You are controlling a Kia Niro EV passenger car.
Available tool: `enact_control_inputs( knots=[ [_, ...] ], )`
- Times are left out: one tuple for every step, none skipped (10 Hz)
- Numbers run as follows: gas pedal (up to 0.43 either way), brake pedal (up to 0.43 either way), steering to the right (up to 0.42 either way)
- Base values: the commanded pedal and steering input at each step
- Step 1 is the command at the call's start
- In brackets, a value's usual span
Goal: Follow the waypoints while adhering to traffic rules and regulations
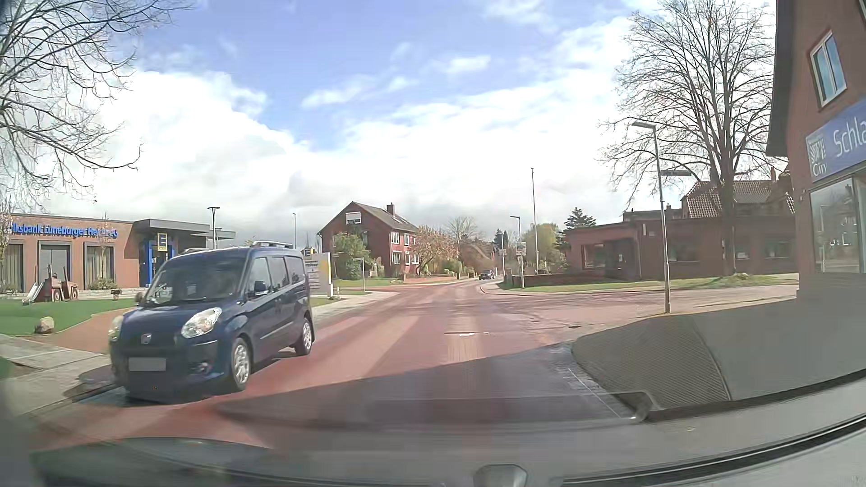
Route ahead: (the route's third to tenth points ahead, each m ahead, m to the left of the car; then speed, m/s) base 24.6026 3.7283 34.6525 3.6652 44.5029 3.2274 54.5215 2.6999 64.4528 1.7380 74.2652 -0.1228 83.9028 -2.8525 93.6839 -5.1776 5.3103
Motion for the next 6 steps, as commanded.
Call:
enact_control_inputs(
  knots=[
    [0.087,0.0,-0.004],
    [0.087,0.006,-0.003],
    [0.087,0.0,-0.003],
    [0.087,0.0,-0.003],
    [0.087,0.0,-0.003],
    [0.087,0.0,-0.002]
  ],
)
